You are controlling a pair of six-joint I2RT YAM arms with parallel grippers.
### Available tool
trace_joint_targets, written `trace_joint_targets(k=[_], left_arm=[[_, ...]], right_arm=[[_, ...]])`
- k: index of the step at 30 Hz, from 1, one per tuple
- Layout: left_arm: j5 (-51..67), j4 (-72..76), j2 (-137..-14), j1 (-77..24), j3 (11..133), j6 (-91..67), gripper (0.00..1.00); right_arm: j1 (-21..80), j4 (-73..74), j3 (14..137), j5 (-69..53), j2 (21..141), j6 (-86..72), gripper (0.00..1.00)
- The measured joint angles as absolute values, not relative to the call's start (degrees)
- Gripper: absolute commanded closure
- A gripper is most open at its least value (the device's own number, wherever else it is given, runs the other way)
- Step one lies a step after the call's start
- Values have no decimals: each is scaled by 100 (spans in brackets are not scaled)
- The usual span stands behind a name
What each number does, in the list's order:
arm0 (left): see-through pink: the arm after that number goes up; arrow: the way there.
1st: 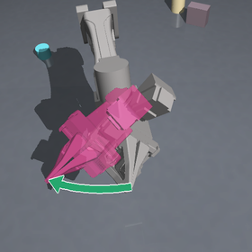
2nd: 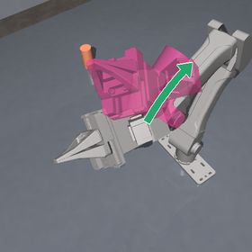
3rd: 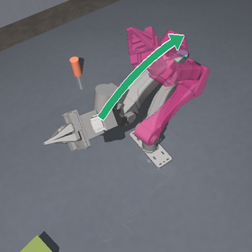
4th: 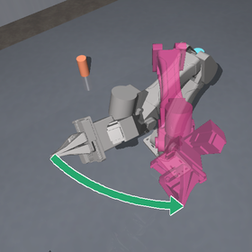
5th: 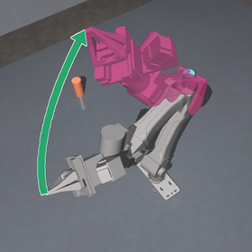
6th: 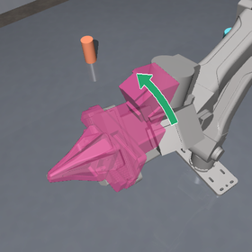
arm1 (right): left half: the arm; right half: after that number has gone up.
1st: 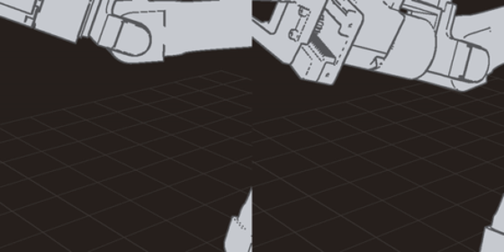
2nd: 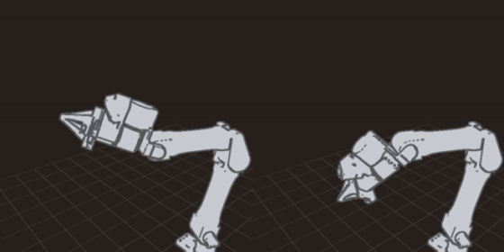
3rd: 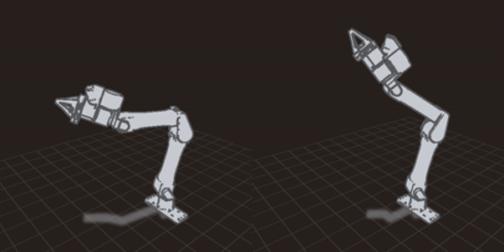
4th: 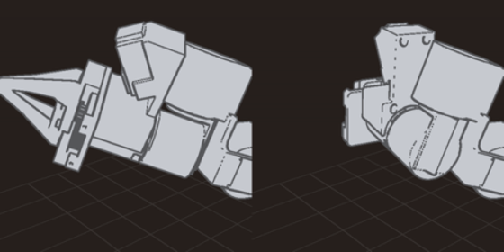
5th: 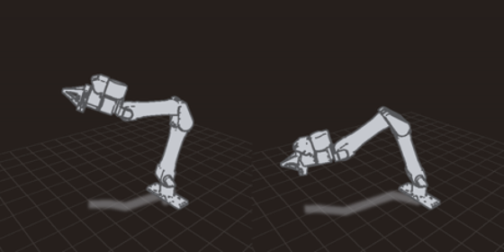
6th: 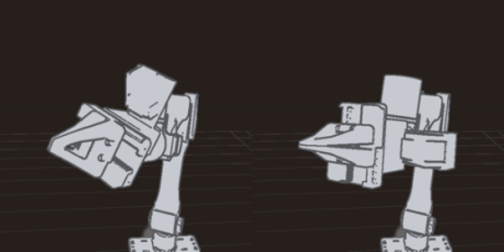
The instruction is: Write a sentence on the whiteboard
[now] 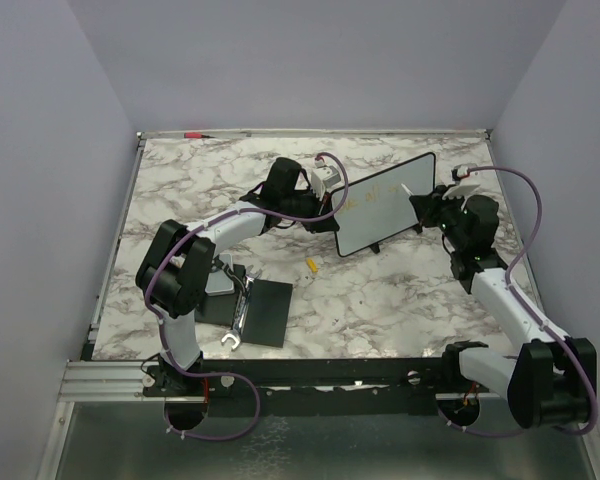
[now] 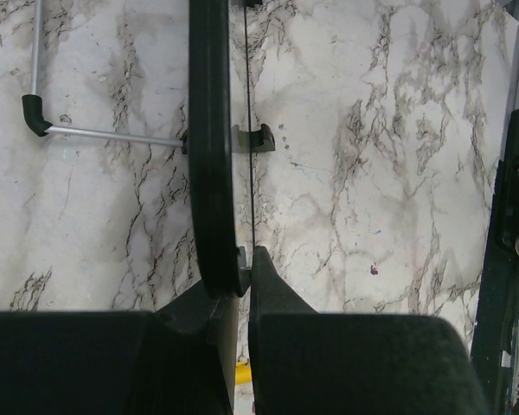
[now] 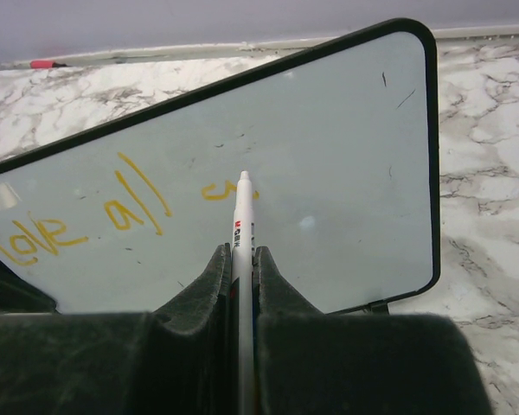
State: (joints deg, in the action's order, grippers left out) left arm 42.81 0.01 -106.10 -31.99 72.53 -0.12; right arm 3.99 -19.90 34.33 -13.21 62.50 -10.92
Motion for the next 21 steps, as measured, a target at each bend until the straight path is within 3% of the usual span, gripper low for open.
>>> trace_joint_targets(k=[21], left_arm=[[4283, -1, -10613, -3199, 7253, -10, 100]], right_arm=[[399, -2187, 3457, -1472, 6598, -1094, 99]])
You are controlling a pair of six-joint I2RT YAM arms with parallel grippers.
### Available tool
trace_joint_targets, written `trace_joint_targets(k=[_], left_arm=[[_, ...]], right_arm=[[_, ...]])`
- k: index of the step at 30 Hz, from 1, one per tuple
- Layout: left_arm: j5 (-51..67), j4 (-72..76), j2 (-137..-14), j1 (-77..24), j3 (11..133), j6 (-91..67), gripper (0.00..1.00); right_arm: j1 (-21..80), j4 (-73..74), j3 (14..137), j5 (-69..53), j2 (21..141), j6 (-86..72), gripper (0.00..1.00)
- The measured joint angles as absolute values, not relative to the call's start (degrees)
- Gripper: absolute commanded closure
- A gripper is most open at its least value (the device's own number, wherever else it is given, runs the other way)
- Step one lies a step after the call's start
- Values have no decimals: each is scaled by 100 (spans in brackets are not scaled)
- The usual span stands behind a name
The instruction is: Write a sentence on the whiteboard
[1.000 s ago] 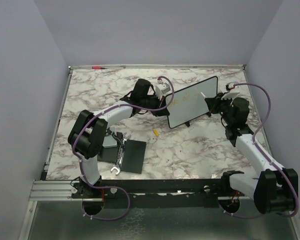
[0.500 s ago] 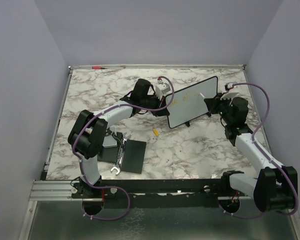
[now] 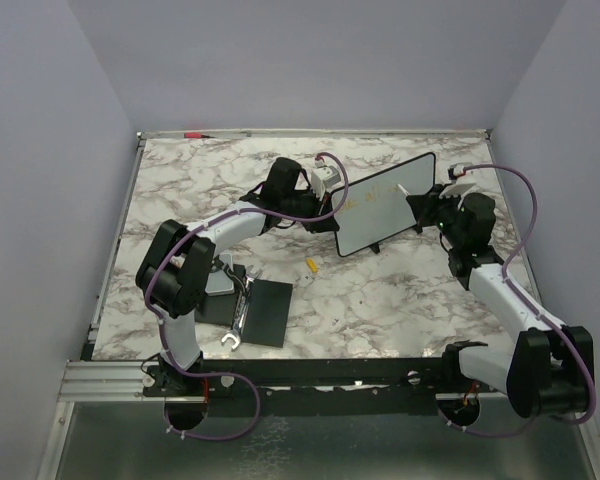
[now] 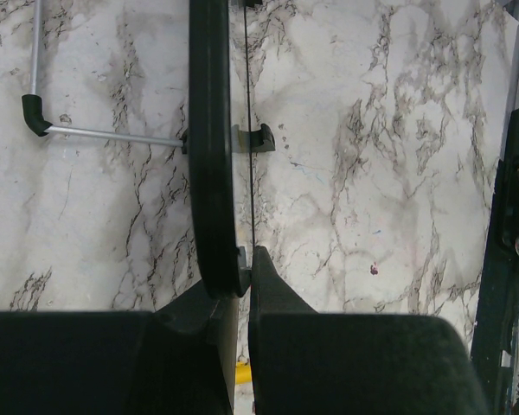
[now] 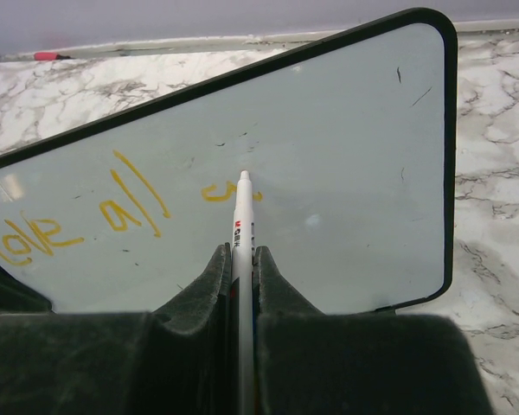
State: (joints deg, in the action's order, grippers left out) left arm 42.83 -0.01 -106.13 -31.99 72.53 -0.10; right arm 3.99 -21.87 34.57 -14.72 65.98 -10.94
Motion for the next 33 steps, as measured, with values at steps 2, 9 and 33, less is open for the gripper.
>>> trace_joint_targets(k=[2, 9, 33], left_arm=[[4283, -1, -10613, -3199, 7253, -10, 100], [4283, -1, -10613, -3199, 7253, -12, 100], [4285, -1, -10613, -3199, 7255, -12, 100]], right_arm=[[399, -2222, 3457, -1470, 6630, -1094, 99], [399, -2268, 3463, -1466, 6698, -1094, 99], [399, -2106, 3452, -1271, 6705, -1116, 99]])
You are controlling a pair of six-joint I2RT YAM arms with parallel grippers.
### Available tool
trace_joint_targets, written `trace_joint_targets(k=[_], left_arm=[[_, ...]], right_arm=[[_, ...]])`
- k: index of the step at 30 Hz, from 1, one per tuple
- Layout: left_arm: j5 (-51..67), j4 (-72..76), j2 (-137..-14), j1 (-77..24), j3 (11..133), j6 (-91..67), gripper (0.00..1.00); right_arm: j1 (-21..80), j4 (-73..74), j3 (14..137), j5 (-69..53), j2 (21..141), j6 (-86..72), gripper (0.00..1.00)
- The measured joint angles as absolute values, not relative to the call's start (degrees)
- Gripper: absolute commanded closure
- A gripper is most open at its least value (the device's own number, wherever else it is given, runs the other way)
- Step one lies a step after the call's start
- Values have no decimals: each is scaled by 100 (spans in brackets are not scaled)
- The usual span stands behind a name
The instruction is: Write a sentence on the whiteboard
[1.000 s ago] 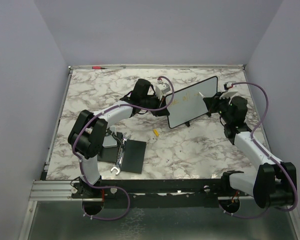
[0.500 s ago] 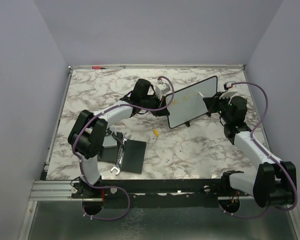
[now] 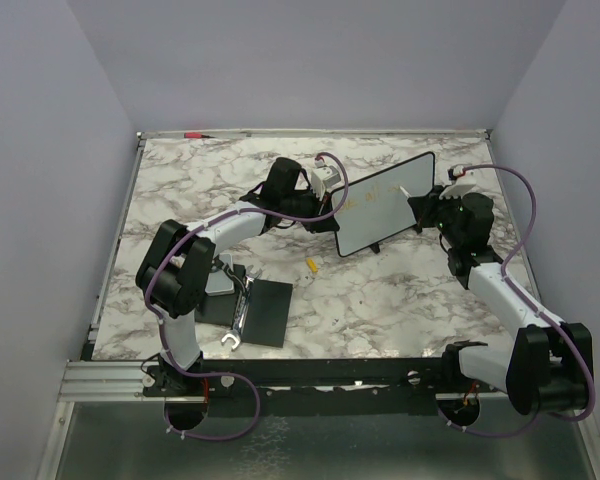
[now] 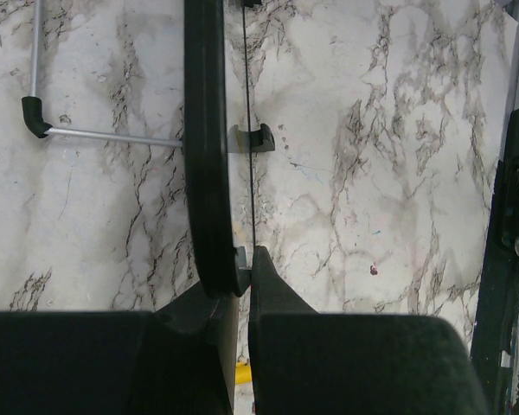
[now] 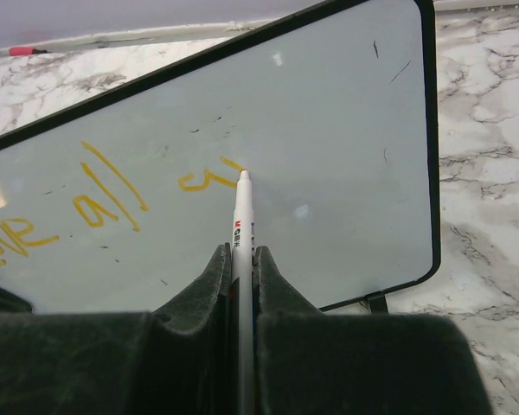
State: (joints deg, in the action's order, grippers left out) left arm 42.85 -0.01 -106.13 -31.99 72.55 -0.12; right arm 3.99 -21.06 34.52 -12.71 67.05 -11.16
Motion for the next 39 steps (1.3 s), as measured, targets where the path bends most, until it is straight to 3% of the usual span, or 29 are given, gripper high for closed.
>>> trace_joint_targets(k=[39], left_arm=[[4305, -5, -10621, -3199, 7262, -14, 100]], right_arm=[[399, -2093, 3597, -1267, 6744, -1111, 99]])
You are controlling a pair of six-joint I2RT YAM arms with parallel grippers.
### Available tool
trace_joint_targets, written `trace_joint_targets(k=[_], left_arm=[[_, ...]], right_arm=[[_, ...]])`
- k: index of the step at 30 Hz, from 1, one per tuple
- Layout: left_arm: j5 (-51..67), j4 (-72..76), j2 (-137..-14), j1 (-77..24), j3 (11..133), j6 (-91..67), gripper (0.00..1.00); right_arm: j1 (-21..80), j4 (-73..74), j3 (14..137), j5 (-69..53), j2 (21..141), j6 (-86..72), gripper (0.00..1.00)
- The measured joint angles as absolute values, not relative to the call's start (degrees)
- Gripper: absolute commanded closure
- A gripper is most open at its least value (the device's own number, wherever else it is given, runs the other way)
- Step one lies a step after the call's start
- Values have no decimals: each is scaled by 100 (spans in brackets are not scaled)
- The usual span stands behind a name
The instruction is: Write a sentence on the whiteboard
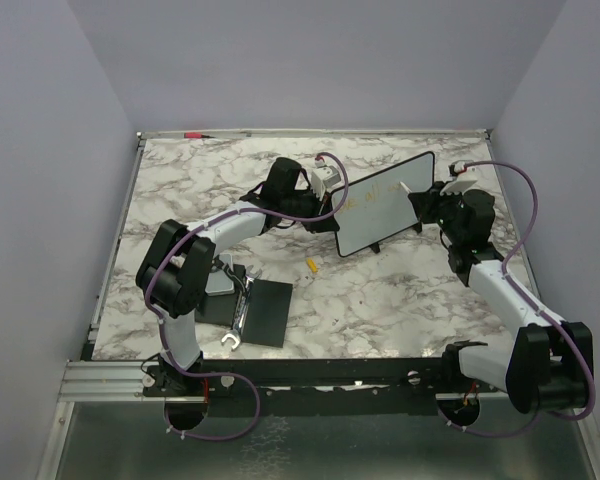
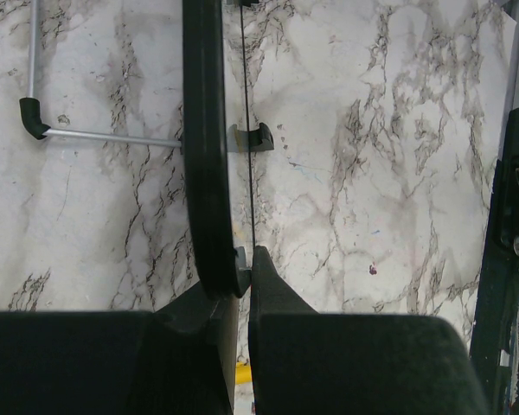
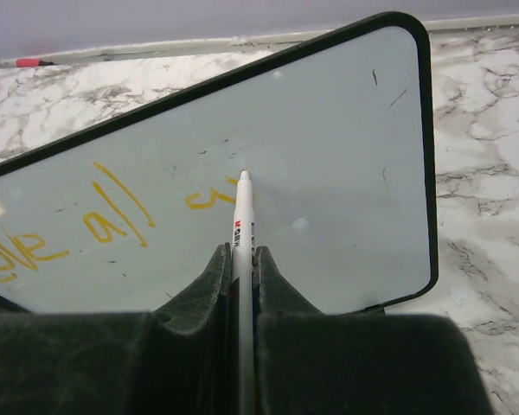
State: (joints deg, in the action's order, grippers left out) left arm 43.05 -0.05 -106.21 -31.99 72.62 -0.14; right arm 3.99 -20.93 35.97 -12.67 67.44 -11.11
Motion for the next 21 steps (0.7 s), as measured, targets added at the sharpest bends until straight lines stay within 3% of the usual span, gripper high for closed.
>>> trace_joint_targets(k=[21], left_arm=[[4307, -5, -10621, -3199, 7264, -16, 100]], right_arm=[[399, -2119, 3653, -965, 6836, -1120, 99]])
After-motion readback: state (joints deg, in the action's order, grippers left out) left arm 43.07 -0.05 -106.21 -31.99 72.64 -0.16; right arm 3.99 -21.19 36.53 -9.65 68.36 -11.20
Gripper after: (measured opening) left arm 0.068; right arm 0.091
